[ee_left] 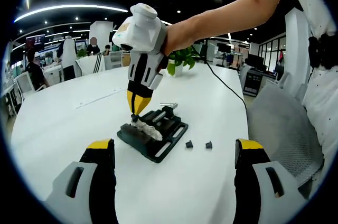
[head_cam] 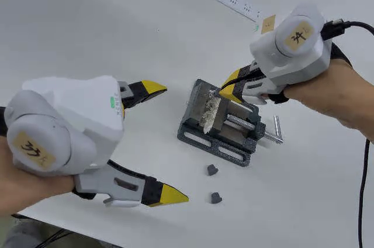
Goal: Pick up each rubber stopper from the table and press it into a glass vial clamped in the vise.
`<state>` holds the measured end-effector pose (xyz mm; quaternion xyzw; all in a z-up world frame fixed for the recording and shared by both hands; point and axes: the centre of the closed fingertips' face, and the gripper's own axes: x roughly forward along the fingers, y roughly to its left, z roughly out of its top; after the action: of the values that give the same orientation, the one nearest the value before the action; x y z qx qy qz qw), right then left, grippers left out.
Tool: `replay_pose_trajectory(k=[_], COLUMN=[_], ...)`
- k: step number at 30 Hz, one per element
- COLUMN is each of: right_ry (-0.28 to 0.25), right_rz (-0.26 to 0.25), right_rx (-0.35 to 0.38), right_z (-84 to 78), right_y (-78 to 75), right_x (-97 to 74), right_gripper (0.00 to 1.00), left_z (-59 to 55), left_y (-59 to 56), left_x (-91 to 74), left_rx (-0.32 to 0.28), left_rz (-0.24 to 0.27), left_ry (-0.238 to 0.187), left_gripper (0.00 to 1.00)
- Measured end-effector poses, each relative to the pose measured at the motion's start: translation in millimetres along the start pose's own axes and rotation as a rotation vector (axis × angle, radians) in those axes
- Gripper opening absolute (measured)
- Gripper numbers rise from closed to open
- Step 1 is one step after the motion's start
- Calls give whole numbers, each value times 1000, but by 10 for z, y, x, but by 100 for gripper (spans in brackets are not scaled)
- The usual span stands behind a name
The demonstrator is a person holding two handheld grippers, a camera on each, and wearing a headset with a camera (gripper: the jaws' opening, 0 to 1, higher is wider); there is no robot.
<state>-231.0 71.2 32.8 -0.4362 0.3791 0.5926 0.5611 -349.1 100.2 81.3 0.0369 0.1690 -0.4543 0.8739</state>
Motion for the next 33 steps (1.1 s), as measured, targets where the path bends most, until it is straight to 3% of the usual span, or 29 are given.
replay_pose_trajectory(k=[33], right_ry=[41], right_rz=[22], right_rx=[-9], right_z=[-9], right_y=[10], right_x=[47], right_gripper=[0], left_z=[9], left_y=[-12], left_x=[15], left_rx=[-10], left_rz=[0], left_ry=[-21], left_gripper=[93])
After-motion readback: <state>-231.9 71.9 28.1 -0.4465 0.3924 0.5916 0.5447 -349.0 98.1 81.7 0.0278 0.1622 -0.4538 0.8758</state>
